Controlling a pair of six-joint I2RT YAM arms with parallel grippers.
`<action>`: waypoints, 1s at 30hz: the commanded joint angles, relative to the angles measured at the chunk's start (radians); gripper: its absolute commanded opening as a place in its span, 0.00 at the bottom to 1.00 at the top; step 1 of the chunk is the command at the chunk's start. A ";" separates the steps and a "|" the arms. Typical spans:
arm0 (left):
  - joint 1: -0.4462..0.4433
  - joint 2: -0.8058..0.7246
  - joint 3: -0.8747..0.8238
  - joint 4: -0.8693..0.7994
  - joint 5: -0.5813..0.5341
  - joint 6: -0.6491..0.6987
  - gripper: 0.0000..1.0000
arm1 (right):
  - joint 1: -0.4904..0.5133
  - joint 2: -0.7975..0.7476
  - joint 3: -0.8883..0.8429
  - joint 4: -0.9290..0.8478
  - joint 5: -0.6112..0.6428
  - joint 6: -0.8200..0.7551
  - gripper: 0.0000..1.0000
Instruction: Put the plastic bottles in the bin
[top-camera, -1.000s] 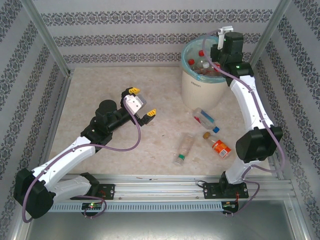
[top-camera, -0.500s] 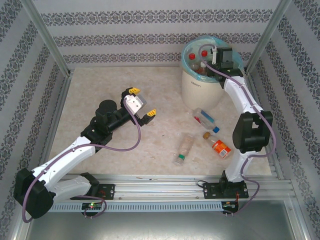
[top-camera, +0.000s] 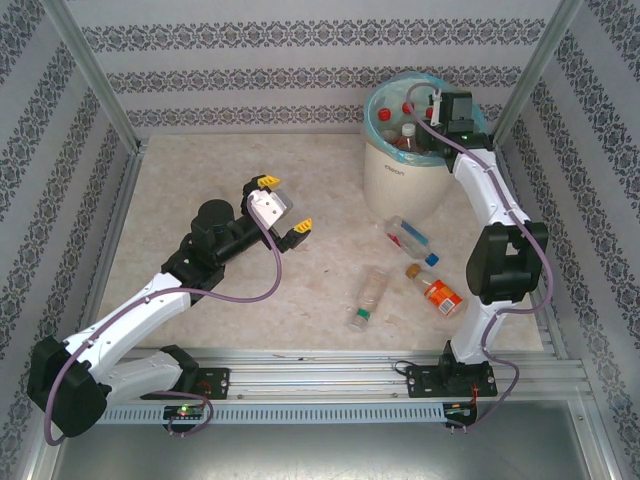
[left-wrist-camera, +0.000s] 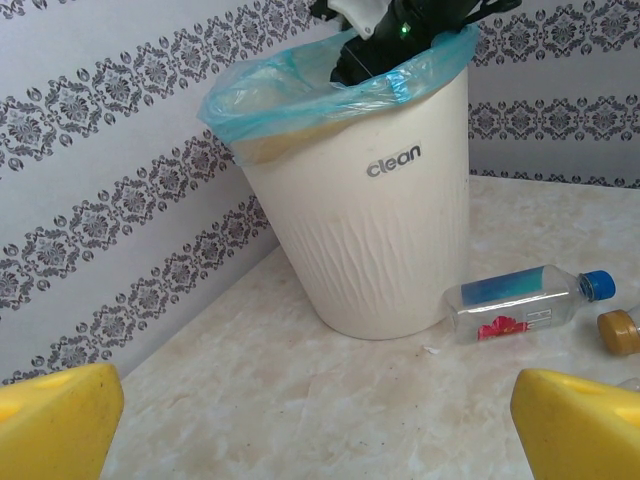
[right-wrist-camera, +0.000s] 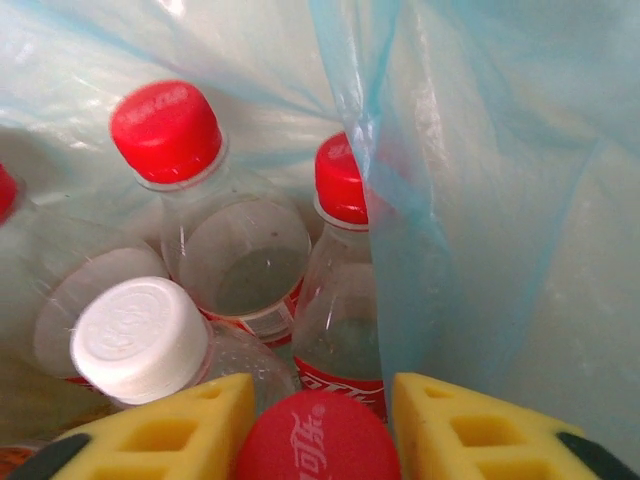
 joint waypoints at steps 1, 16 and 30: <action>-0.010 -0.013 0.024 -0.021 -0.011 0.007 1.00 | 0.025 -0.107 0.083 -0.024 -0.021 0.011 0.47; -0.035 0.058 0.257 -0.366 -0.074 -0.150 1.00 | 0.154 -0.576 -0.160 0.018 -0.001 -0.003 0.61; -0.317 0.429 0.486 -0.672 -0.215 -0.315 0.96 | 0.205 -1.076 -0.712 -0.037 -0.009 0.131 0.61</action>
